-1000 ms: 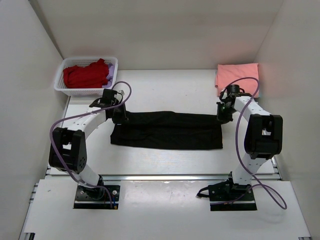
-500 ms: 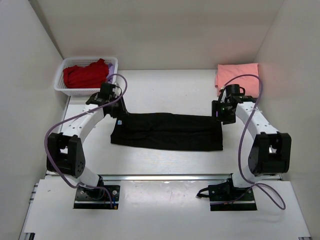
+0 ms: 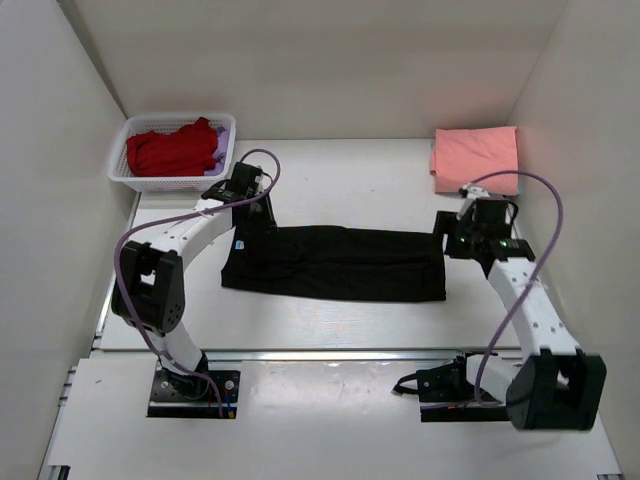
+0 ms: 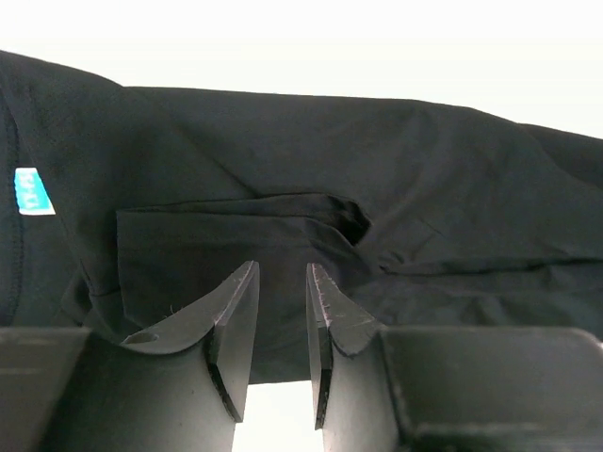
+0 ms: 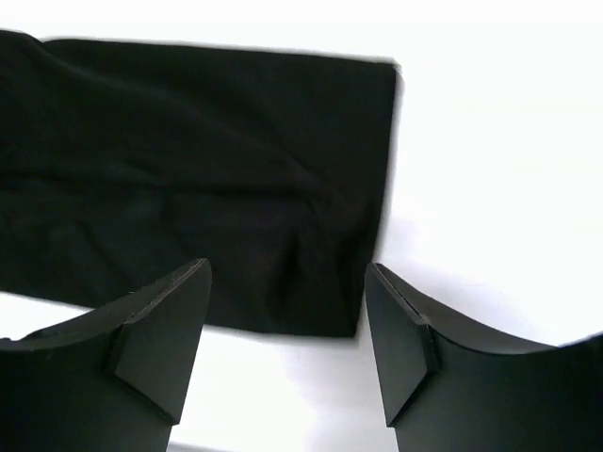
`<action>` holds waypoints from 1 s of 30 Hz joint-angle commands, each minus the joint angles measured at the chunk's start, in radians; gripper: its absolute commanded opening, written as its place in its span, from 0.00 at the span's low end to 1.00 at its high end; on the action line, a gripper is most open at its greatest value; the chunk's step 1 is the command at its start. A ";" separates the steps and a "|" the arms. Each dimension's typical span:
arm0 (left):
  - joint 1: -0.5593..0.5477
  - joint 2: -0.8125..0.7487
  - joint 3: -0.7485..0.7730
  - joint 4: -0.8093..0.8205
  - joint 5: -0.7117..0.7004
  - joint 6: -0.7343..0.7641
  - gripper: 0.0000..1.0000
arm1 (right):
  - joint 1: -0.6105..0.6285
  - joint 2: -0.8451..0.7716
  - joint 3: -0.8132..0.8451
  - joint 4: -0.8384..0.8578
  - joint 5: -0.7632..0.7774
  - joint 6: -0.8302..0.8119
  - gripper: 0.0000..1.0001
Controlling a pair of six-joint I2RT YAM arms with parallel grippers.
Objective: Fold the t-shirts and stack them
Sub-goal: Rotate the tshirt 90 degrees
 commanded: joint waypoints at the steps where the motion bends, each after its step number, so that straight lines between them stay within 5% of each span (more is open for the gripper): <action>1: 0.006 0.030 0.008 0.005 -0.026 -0.063 0.38 | 0.058 0.137 0.053 0.207 -0.039 -0.016 0.64; 8: -0.019 0.109 -0.056 0.073 -0.045 -0.139 0.35 | 0.035 0.393 0.134 0.315 -0.125 -0.009 0.36; 18: -0.034 0.219 -0.035 0.021 -0.087 -0.162 0.33 | 0.042 0.651 0.232 0.221 -0.101 0.057 0.31; 30: -0.025 0.325 0.099 0.008 -0.128 -0.138 0.31 | 0.034 0.736 0.337 -0.018 0.330 0.157 0.29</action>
